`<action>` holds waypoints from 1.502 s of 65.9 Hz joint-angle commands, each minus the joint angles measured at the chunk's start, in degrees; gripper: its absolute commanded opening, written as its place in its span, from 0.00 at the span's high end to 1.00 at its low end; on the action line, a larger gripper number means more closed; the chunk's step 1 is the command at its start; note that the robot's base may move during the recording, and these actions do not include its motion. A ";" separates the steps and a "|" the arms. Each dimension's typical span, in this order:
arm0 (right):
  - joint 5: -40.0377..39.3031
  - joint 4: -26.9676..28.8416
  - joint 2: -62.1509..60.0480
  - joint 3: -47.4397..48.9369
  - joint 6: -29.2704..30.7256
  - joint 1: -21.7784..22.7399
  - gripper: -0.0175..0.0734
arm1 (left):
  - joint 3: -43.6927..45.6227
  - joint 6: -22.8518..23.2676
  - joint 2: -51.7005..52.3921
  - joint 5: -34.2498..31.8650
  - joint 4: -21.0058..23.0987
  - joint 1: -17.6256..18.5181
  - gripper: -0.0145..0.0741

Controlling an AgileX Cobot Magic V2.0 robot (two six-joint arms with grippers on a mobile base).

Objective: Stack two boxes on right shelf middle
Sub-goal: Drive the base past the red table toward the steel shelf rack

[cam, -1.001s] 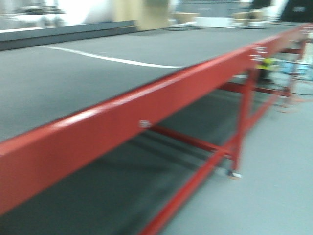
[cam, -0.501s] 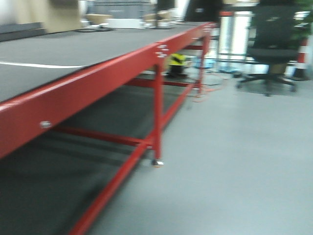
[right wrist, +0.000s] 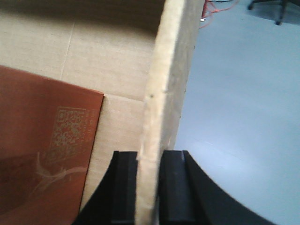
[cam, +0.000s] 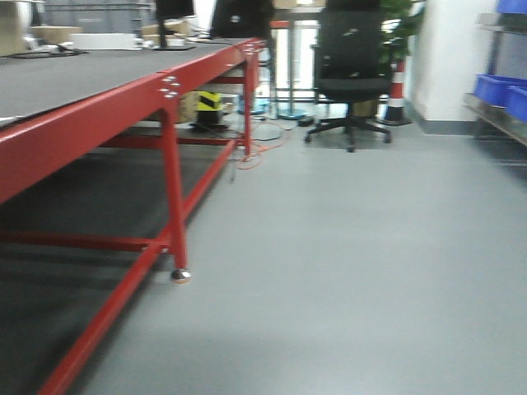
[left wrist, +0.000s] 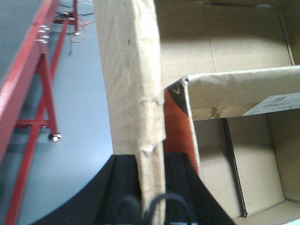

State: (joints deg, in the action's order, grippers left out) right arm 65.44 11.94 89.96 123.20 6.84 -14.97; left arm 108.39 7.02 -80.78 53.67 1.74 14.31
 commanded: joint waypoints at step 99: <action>-2.05 -0.72 -0.36 0.65 0.71 0.51 0.98 | 0.64 -0.32 0.80 -3.76 0.38 -0.20 0.96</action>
State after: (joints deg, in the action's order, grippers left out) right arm 65.44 11.94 89.96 123.20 6.83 -14.97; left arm 108.39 7.02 -80.78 53.67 1.74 14.31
